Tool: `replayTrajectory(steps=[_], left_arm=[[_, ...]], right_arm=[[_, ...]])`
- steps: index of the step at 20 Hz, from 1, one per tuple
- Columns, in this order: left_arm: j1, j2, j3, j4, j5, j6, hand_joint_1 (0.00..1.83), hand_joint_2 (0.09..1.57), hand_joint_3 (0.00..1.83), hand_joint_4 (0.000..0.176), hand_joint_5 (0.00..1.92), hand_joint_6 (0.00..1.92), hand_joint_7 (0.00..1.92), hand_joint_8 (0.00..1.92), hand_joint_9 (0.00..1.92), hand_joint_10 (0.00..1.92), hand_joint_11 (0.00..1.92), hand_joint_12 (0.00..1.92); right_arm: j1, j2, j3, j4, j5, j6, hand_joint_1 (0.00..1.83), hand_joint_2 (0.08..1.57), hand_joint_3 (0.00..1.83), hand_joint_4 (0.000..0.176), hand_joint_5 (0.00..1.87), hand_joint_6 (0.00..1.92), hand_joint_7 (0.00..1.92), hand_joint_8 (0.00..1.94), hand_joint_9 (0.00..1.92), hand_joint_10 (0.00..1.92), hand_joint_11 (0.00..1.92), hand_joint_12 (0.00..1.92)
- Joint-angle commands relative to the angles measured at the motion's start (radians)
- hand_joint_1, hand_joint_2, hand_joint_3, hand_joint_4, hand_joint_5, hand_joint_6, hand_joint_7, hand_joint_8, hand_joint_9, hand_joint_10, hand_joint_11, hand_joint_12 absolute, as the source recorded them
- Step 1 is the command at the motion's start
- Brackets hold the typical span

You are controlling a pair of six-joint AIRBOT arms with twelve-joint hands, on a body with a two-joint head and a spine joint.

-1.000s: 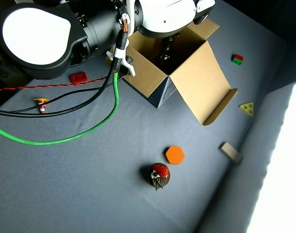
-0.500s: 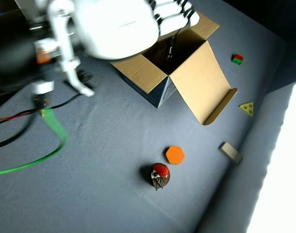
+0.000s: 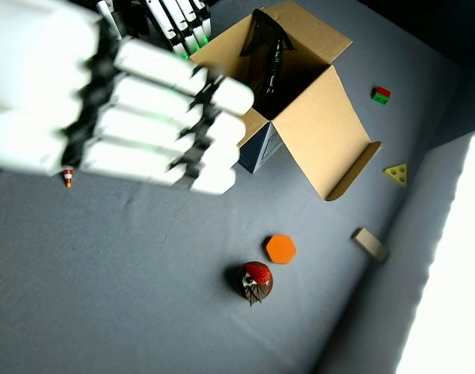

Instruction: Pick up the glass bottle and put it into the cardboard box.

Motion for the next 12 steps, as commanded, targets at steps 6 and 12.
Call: replayTrajectory(steps=[6,12], left_arm=[[-0.356,0.017,-0.049,-0.241,-0.165,0.173,0.41,1.27,0.00,0.000,0.81,0.51,0.95,0.60,0.73,0.82,0.33,1.51],[-0.496,0.019,-0.038,-0.206,-0.165,0.243,0.73,1.33,0.01,0.000,1.02,1.89,1.17,1.81,1.16,1.92,1.14,1.92]], right_arm=[[-0.029,0.016,-0.062,-0.005,0.033,0.077,0.30,1.34,0.00,0.000,0.67,1.40,0.79,1.39,0.70,1.69,0.45,1.92],[-0.047,0.020,-0.081,-0.005,0.009,0.093,0.46,1.53,0.00,0.000,1.06,1.83,1.25,1.84,1.31,1.92,1.37,1.92]])
